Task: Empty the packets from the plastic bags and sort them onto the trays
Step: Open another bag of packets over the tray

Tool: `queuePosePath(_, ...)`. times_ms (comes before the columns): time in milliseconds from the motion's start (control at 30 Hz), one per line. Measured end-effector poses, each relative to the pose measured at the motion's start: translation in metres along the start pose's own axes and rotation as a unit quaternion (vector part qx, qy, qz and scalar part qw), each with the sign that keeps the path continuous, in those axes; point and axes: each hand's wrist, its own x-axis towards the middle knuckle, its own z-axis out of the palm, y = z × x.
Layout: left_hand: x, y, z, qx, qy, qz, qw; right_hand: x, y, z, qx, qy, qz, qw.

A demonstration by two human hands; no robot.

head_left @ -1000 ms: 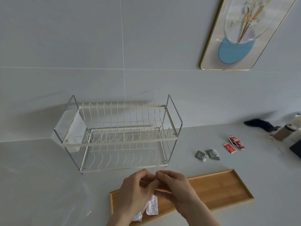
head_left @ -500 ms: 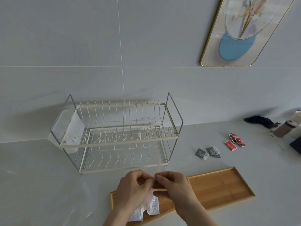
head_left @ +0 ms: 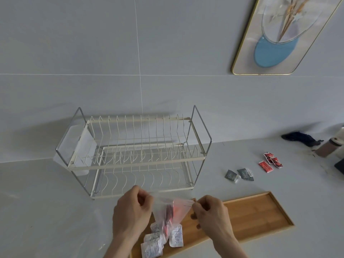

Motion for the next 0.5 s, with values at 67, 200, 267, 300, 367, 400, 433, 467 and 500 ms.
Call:
queuePosePath(67, -0.001, -0.004, 0.001, 0.005, -0.020, 0.029, 0.999, 0.001, 0.002, -0.002, -0.015, 0.005, -0.024, 1.000)
queuePosePath(200, -0.001, -0.007, 0.008, -0.130, -0.081, 0.016, 0.988, 0.007, -0.004, -0.007, 0.037, -0.056, -0.022, 0.998)
queuePosePath(267, 0.002, -0.011, 0.010, -0.120, -0.094, 0.052, 0.987, 0.011, -0.011, -0.018, 0.086, -0.101, -0.024, 0.991)
queuePosePath(300, 0.003, -0.012, 0.011, -0.097, -0.109, 0.077, 0.986, 0.012, -0.014, -0.025, 0.105, -0.121, -0.030, 0.987)
queuePosePath(367, 0.004, -0.010, 0.016, -0.051, -0.164, 0.121, 0.978, 0.012, -0.024, -0.041, 0.117, -0.151, -0.047, 0.980)
queuePosePath(400, 0.005, -0.008, 0.018, -0.035, -0.196, 0.140, 0.970, 0.012, -0.028, -0.049, 0.120, -0.164, -0.054, 0.978)
queuePosePath(433, 0.006, -0.006, 0.021, -0.019, -0.228, 0.161, 0.960, 0.012, -0.033, -0.055, 0.127, -0.177, -0.061, 0.974)
queuePosePath(467, 0.005, -0.001, 0.023, -0.006, -0.256, 0.185, 0.949, 0.013, -0.036, -0.062, 0.140, -0.190, -0.068, 0.969)
queuePosePath(500, 0.005, 0.005, 0.027, 0.002, -0.281, 0.203, 0.938, 0.014, -0.039, -0.068, 0.157, -0.205, -0.072, 0.963)
